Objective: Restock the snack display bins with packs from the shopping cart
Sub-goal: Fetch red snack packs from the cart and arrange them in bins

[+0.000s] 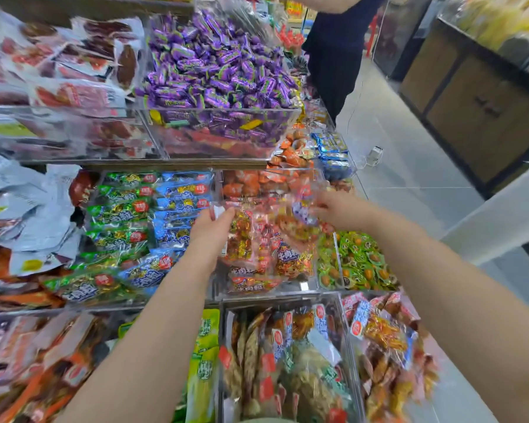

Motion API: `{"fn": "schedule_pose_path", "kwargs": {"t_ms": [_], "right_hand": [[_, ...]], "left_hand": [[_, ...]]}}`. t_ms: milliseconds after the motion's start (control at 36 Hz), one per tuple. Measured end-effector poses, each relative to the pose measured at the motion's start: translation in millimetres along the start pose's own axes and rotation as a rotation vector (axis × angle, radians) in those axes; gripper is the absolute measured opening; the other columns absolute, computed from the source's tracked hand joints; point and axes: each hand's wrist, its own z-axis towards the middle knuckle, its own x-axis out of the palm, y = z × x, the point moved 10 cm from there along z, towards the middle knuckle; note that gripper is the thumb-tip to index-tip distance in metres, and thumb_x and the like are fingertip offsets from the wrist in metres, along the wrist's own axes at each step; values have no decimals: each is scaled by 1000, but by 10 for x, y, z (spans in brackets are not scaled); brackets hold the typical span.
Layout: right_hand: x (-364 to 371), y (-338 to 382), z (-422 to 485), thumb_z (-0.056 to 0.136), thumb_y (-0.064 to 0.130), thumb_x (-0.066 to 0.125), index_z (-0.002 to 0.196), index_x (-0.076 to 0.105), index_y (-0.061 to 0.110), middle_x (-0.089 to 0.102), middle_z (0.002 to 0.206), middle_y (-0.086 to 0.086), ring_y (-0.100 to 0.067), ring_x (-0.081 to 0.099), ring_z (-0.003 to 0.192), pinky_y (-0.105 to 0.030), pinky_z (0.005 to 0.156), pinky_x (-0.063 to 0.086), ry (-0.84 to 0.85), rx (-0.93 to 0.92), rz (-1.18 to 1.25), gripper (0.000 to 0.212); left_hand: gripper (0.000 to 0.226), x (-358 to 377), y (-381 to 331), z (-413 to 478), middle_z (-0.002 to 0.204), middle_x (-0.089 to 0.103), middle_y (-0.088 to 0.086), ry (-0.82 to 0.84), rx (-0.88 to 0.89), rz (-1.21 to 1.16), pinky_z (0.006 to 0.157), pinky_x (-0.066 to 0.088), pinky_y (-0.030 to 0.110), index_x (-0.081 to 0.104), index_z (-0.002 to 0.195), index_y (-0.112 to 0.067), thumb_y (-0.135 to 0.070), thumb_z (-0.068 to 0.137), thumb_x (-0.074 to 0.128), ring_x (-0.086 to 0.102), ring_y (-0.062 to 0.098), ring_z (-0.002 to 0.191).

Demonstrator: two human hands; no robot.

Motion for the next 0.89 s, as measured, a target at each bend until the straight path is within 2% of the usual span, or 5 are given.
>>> {"fn": "schedule_pose_path", "kwargs": {"t_ms": [222,333,472,778,889], "right_hand": [[1180,172,185,93,0,38,140,39,9,49,137,-13,-31,51,121,-37,93,45,461,10,-464,48],[1425,233,254,91,7,46,139,37,15,45,138,-11,-31,45,124,-46,99,43,342,12,-472,49],[1617,141,258,90,43,51,150,-12,15,-6,158,-10,-32,-6,145,-51,115,0,220,-123,-689,91],[1737,-242,565,88,21,52,114,-54,27,-48,139,-9,-36,-37,133,-64,105,-14,192,1,-681,109],[1749,-251,594,87,27,59,111,-55,29,-51,135,-8,-38,-40,130,-64,106,-13,229,21,-646,117]], "left_hand": [[40,40,-46,-52,101,51,-9,-9,115,214,72,35,29,50,119,-15,-46,94,52,48,16,98],[29,41,43,-31,88,46,-15,14,102,251,61,31,24,43,107,-22,-46,94,51,49,10,85],[65,67,60,10,148,42,3,39,98,269,89,31,32,36,145,-14,-50,93,51,42,24,131],[12,131,192,168,90,55,-18,86,-19,17,66,39,27,51,85,-36,-44,94,53,51,1,80],[21,145,237,178,102,66,4,122,-116,-142,78,48,37,57,112,-23,-35,97,48,63,24,91]]}}
